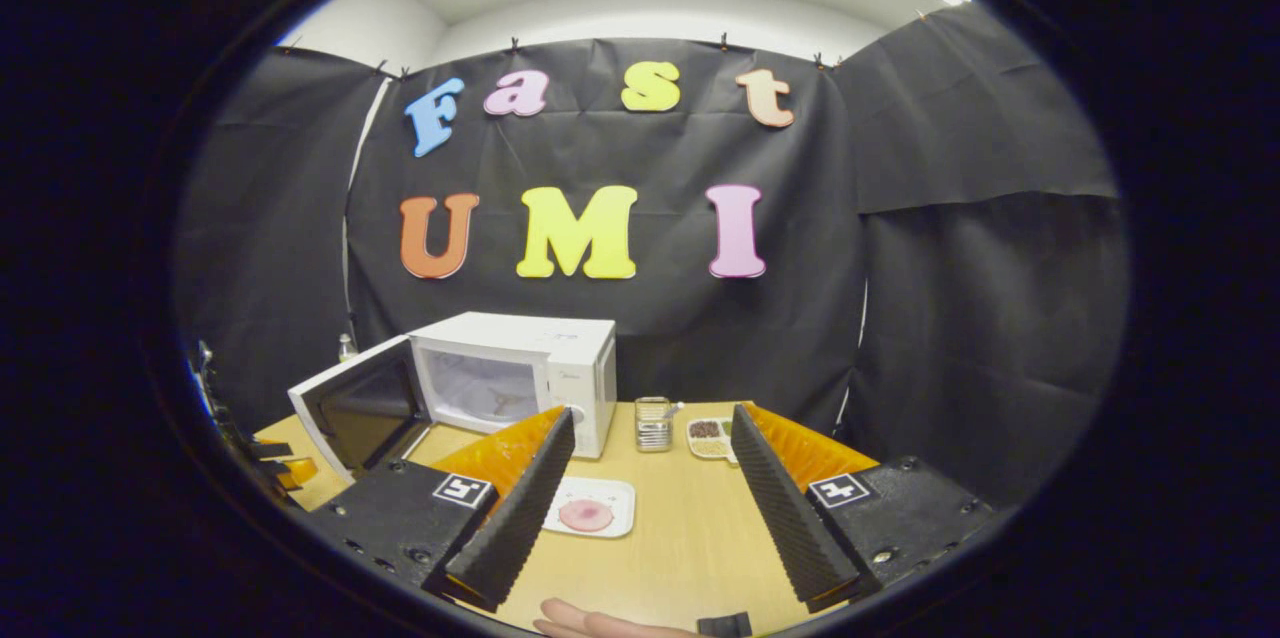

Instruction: Open the microwave oven with the left hand, put the food in, and close the microwave oven.

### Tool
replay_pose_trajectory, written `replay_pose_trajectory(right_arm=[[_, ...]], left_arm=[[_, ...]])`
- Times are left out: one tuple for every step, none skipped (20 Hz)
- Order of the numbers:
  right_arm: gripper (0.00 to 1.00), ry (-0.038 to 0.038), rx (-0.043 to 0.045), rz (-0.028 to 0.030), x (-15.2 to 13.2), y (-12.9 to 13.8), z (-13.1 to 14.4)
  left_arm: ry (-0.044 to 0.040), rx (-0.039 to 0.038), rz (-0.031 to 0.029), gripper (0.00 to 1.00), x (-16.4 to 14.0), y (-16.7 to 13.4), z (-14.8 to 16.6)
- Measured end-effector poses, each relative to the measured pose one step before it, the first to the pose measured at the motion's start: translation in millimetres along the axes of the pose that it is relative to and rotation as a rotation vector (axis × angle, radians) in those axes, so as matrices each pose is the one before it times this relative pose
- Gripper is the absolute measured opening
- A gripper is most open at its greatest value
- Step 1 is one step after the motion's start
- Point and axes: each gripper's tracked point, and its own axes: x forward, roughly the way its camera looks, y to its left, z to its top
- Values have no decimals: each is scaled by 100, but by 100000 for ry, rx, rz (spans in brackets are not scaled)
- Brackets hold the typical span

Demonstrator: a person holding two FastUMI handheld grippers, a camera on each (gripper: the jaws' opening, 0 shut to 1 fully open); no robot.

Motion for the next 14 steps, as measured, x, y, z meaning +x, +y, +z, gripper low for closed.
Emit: replay_pose_trajectory(right_arm=[[100,1487,-666,-121,470,-13,-161],[100,1271,-861,285,418,41,-180],[100,1107,-1004,-181,388,-104,-123],[100,1466,-811,314,421,-129,-115],[94,1674,-307,1215,552,153,-297],[94,2484,-446,2008,514,319,-435],[94,2889,-553,1801,585,213,-379],[100,2286,-496,1211,644,-54,-265],[100,2217,-728,473,723,-180,-216],[100,2798,-665,330,892,-210,-345],[100,3388,-148,924,955,-96,-356],[100,3484,-60,1966,930,162,-353],[100,3450,298,1817,1055,39,-221],[100,3939,608,1021,1246,-299,-386]], left_arm=[[-1955,584,507,93,-683,-77,968],[-2501,-47,-390,93,-593,-169,1211],[-1749,-602,-149,93,-471,-27,1226],[-2638,-850,-253,93,-492,-185,1443],[-2087,-592,-23,93,-366,-124,1446],[-1291,-452,-221,93,-289,-282,1328],[-1325,641,324,93,-502,-284,1219],[-1549,1401,1299,94,-182,-154,1218],[-1736,2097,1635,93,-119,-44,1272],[-1801,2191,978,93,-151,-294,1216],[-1492,1746,375,93,-2,-576,1169],[-1231,897,-509,93,137,-877,1081],[-1046,252,-445,93,131,-802,810],[-487,531,-783,93,179,-869,885]])
